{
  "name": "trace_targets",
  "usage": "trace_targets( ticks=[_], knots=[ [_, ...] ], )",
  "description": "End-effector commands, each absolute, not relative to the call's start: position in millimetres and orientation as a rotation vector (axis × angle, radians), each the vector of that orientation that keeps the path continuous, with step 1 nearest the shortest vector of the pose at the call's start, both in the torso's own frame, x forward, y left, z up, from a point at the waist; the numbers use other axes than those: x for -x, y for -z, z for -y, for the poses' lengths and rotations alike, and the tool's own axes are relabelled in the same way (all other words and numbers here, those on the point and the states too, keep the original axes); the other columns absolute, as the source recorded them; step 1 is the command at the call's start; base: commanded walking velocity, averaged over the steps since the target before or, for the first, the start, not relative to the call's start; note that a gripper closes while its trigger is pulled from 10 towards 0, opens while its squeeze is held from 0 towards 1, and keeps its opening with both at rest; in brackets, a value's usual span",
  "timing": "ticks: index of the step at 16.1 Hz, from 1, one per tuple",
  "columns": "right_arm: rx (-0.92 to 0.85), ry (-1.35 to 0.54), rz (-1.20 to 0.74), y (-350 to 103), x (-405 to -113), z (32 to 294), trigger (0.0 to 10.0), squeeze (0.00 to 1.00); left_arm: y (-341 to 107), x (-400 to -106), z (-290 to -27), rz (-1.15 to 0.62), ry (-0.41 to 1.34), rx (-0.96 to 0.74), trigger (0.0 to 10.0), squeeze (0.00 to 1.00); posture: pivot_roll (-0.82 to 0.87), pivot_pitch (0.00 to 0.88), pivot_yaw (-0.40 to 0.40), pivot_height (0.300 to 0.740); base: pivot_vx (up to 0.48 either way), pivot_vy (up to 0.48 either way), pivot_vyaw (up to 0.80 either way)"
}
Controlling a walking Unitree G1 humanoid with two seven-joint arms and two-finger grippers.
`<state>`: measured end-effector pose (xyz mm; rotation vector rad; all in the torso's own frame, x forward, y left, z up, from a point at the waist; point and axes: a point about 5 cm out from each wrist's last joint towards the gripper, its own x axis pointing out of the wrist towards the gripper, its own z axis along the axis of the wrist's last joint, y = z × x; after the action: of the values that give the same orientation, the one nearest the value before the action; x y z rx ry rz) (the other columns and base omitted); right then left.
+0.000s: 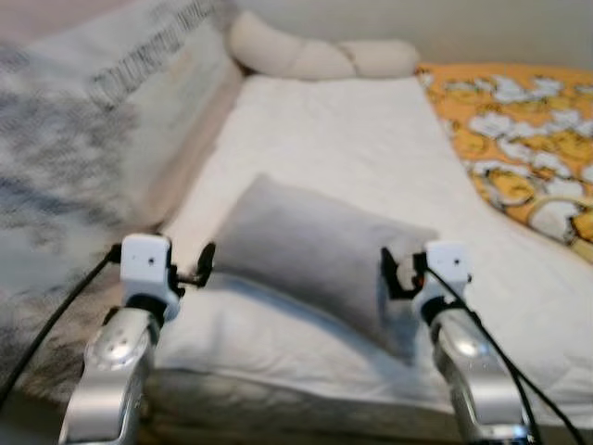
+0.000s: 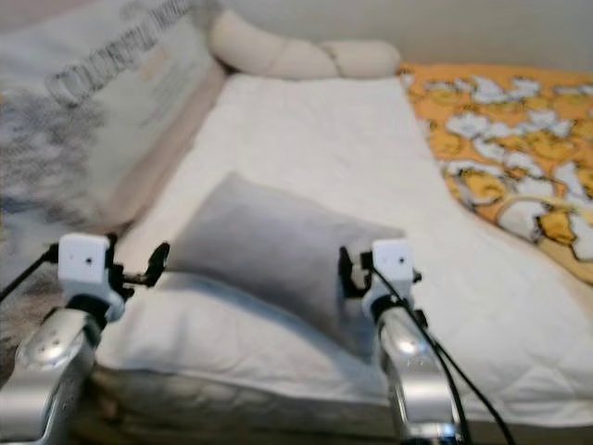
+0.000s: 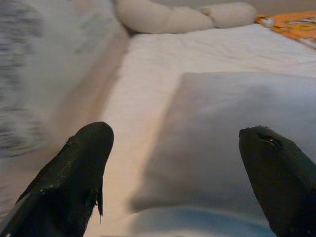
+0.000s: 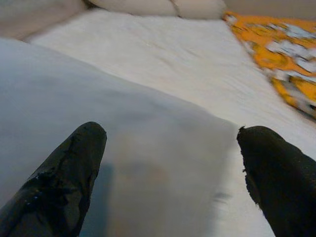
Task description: Clean up the room
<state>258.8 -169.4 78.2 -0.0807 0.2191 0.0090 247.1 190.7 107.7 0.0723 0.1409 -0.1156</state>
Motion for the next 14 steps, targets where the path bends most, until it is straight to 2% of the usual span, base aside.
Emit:
trace_targets(
  ticks=[1, 6, 8, 10, 12, 14],
  knots=[
    [0.076, -0.001, -0.199, -82.2, -260.4, 171.1, 10.0, 0.00, -113.5, -248.4, -191.6, -0.122, 0.117, -0.085, 10.0, 0.00, 0.08, 0.000, 0.025, 0.740, 0.000, 0.000, 0.00],
    [0.062, 0.031, -0.211, -80.2, -259.6, 177.7, 10.0, 0.00, -111.6, -249.4, -185.6, -0.146, 0.178, -0.095, 10.0, 0.00, 0.08, 0.000, 0.042, 0.740, 0.000, 0.000, 0.00],
    [0.088, 0.094, -0.220, -83.0, -267.2, 195.3, 10.0, 0.00, -101.1, -256.4, -184.0, -0.230, 0.215, -0.114, 10.0, 0.00, 0.07, 0.000, 0.045, 0.740, 0.000, 0.000, 0.00],
    [0.165, 0.190, -0.294, -78.9, -270.3, 227.1, 10.0, 0.00, -88.6, -266.9, -178.8, -0.308, 0.277, -0.111, 10.0, 0.00, 0.07, 0.000, 0.040, 0.740, 0.000, 0.000, 0.00],
    [0.217, 0.217, -0.323, -78.0, -271.4, 243.5, 10.0, 0.00, -82.7, -275.1, -175.7, -0.356, 0.310, -0.108, 10.0, 0.00, 0.06, 0.000, 0.041, 0.740, 0.000, 0.000, 0.00],
    [0.322, 0.251, -0.381, -77.8, -270.2, 268.5, 10.0, 0.00, -73.6, -285.4, -162.1, -0.459, 0.469, -0.146, 10.0, 0.00, 0.05, 0.000, 0.048, 0.740, 0.000, 0.000, 0.00]
  ],
)
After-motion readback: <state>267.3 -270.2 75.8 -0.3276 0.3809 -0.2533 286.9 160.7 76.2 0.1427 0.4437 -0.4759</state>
